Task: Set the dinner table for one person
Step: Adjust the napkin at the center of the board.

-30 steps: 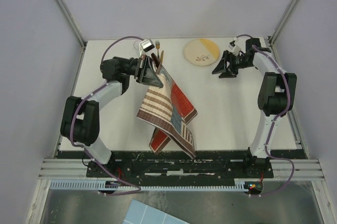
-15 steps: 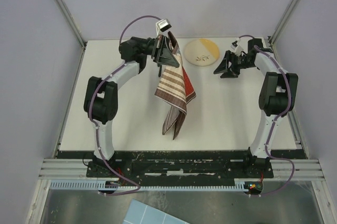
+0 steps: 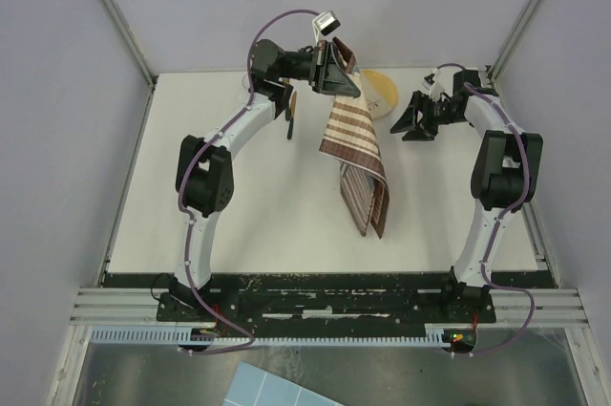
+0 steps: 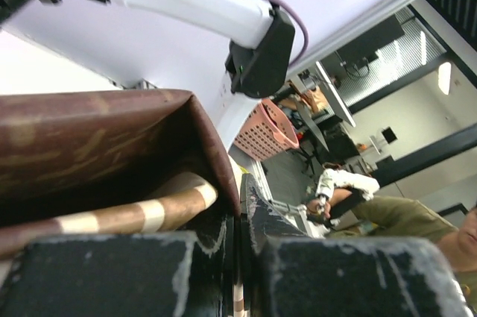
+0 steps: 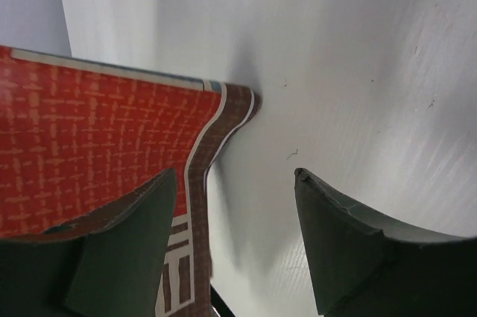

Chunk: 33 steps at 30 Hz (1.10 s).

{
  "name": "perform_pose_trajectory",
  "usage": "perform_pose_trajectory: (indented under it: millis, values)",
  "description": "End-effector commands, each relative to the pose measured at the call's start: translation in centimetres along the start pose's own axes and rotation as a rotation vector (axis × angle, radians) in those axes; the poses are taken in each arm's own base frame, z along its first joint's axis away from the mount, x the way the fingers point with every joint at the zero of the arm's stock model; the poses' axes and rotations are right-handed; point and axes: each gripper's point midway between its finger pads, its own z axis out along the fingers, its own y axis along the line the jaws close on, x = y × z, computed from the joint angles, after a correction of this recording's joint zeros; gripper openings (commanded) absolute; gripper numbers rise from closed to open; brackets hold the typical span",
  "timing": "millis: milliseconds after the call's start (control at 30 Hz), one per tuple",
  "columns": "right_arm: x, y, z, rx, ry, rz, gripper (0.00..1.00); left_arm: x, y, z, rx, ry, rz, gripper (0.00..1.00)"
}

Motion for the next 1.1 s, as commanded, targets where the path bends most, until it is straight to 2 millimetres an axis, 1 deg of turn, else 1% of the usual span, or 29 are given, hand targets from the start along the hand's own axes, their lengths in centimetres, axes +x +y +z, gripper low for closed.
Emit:
perform_pose_trajectory:
  millis: [0,200,267,333,367,433,467,500,567,633,700,733,767,833,867,900,1067]
  values:
    - [-1.0,1.0,-1.1,-0.03,-0.039,-0.034,0.73,-4.3,-3.4,1.7,0.001,-0.11,0.202,0.03]
    - [-1.0,0.8,-1.0,-0.03,-0.04,-0.023,0.72,-5.3,-7.3,2.4,0.033,-0.122,0.314,0.03]
    - [-0.9,0.8,-1.0,-0.032,-0.038,-0.017,0.72,-5.4,-8.1,2.4,0.034,-0.152,0.356,0.03]
    - [-0.9,0.9,-1.1,-0.032,-0.041,-0.023,0.72,-5.3,-7.7,2.1,0.012,-0.193,0.377,0.03]
    - [-0.9,0.9,-1.2,-0.031,-0.043,-0.024,0.72,-4.9,-7.1,1.9,-0.007,-0.206,0.369,0.03]
    - [-0.9,0.9,-1.4,-0.029,-0.046,-0.029,0.72,-3.2,-6.0,1.5,-0.042,-0.21,0.347,0.03]
    - [-0.8,0.9,-1.5,-0.03,-0.047,-0.027,0.72,-2.0,-4.8,1.2,-0.064,-0.2,0.316,0.03]
    - [-0.8,0.8,-1.5,-0.031,-0.047,-0.025,0.72,-0.3,-2.9,0.7,-0.096,-0.183,0.259,0.03]
    - [-0.8,0.6,-1.6,-0.032,-0.048,-0.017,0.72,2.1,-0.9,-0.8,-0.148,-0.16,0.203,0.03]
    - [-0.8,0.4,-1.5,-0.037,-0.047,-0.007,0.72,4.2,0.5,-2.4,-0.204,-0.145,0.17,0.03]
    - [-0.8,0.2,-1.3,-0.045,-0.043,0.004,0.72,5.7,1.4,-4.0,-0.27,-0.118,0.156,0.03]
    - [-0.8,0.2,-1.2,-0.049,-0.041,0.01,0.72,6.3,1.5,-4.7,-0.299,-0.112,0.1,0.03]
    - [-0.8,0.2,-1.2,-0.05,-0.04,0.013,0.72,7.0,2.0,-5.4,-0.33,-0.083,0.157,0.03]
    - [-0.9,0.1,-1.2,-0.05,-0.042,0.012,0.71,8.6,2.3,-6.3,-0.381,-0.038,0.162,0.03]
    - [-0.8,0.0,-1.2,-0.049,-0.042,0.013,0.71,9.3,2.4,-6.7,-0.397,-0.008,0.194,0.03]
    - [-0.8,0.1,-1.2,-0.049,-0.043,0.013,0.71,10.5,2.5,-7.1,-0.414,0.019,0.168,0.03]
    - [-0.8,0.0,-1.2,-0.046,-0.042,0.014,0.71,13.7,2.4,-8.3,-0.454,0.131,0.17,0.03]
